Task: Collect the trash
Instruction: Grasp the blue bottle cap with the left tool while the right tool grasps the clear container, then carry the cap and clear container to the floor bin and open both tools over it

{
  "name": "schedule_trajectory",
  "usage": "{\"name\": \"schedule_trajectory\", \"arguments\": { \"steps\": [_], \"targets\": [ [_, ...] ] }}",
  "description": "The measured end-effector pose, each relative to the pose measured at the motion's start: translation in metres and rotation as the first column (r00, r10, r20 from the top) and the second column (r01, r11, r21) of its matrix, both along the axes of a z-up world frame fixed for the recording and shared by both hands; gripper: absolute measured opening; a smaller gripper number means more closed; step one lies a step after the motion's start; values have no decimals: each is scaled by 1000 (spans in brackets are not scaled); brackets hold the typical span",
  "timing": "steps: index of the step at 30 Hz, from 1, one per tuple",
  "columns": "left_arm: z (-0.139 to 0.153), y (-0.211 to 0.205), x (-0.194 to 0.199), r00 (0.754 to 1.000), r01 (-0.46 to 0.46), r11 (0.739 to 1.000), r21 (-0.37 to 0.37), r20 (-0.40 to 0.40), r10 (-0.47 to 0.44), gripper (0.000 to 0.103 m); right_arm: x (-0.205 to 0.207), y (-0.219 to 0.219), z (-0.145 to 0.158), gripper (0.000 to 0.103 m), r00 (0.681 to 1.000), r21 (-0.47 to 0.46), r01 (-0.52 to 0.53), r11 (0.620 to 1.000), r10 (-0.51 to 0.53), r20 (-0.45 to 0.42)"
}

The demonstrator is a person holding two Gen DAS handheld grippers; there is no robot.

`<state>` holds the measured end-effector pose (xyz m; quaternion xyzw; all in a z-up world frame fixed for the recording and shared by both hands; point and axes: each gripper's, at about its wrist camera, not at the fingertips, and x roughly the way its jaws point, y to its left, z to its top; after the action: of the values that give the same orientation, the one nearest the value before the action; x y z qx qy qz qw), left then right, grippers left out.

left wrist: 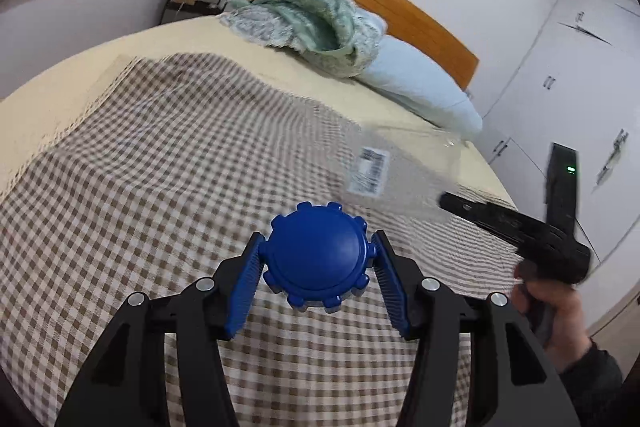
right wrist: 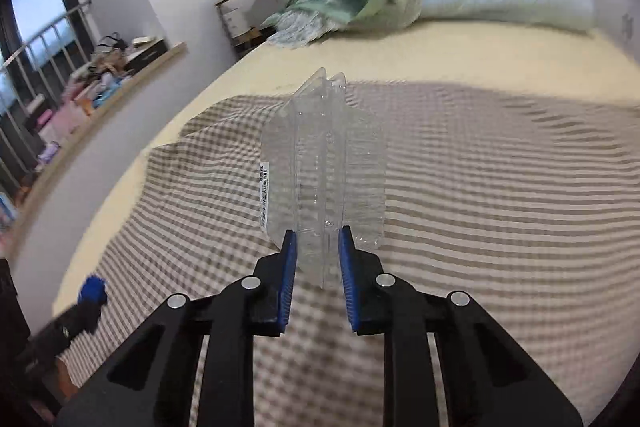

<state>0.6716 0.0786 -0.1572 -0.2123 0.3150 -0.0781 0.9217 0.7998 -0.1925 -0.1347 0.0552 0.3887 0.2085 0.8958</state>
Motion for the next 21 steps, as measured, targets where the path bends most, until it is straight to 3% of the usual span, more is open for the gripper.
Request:
{"name": "schedule_trajectory", "arguments": {
  "steps": [5,7,10,16,21],
  "targets": [
    [38,-33,-30,993,106,994,-29,51,-105,52,-77,-49,52,21,994,-109,70,992,-59,96],
    [53,-55,-50,987,152,988,-8,53,-151,52,-114,-70,67,21,982,-186,110,976,-78,171],
    [68,-100,-91,965,253,965,69,49,-257,52,-174,-111,80,21,972,-216,158,964,-112,207],
    [72,-197,-170,872,487,863,134,-18,-490,52,-307,-207,82,22,946,-221,286,932,-238,218],
    [61,-273,-224,774,632,759,157,-82,-627,52,-432,-284,54,22,906,-222,419,880,-389,167]
  ]
}}
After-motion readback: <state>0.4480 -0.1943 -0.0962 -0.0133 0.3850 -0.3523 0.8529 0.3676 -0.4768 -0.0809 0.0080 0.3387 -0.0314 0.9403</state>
